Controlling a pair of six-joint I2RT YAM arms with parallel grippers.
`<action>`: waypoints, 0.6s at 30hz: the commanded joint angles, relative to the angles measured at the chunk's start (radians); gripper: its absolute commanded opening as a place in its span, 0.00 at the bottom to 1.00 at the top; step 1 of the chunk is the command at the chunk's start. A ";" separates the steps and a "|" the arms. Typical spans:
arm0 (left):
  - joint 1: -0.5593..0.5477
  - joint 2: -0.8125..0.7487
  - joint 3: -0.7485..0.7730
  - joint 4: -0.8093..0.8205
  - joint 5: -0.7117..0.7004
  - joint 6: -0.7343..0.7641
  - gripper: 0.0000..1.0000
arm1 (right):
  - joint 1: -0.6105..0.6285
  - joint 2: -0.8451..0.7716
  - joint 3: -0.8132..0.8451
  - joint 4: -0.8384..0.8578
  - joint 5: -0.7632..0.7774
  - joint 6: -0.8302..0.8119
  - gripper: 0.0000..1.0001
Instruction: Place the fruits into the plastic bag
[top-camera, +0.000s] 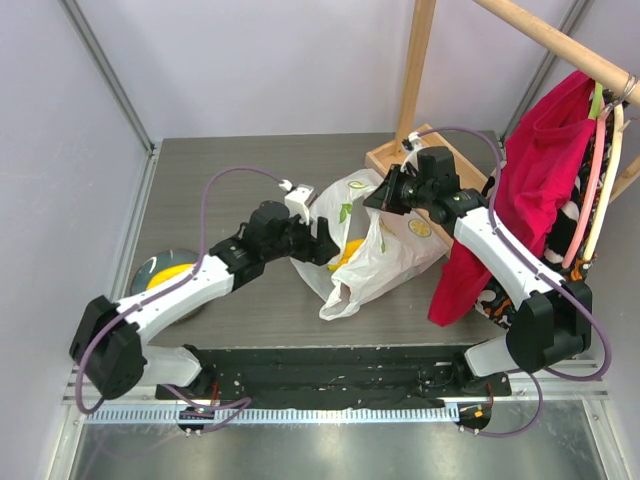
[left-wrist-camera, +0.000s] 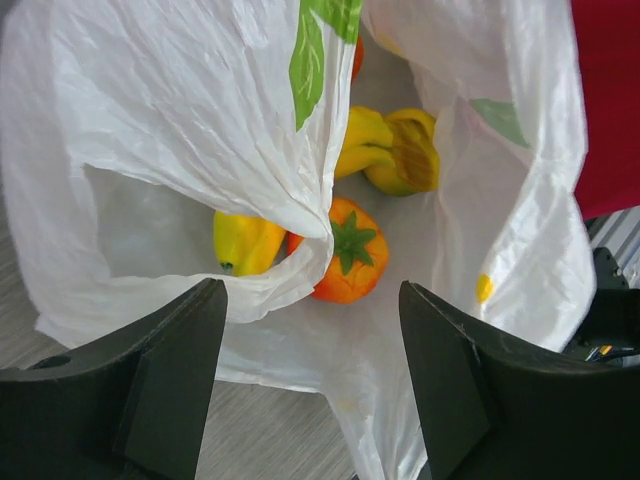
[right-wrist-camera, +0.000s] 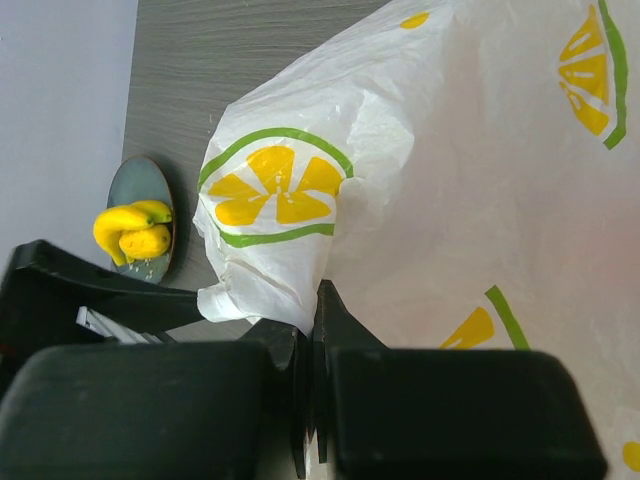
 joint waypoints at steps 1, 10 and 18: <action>-0.029 0.111 0.057 0.135 0.021 -0.031 0.73 | -0.002 -0.006 0.004 0.046 -0.011 0.012 0.01; -0.041 0.270 0.091 0.277 -0.110 -0.055 0.73 | -0.002 -0.007 0.013 0.031 -0.008 0.005 0.01; -0.037 0.335 0.055 0.438 -0.029 -0.167 0.03 | -0.003 0.010 0.023 0.025 -0.018 -0.017 0.08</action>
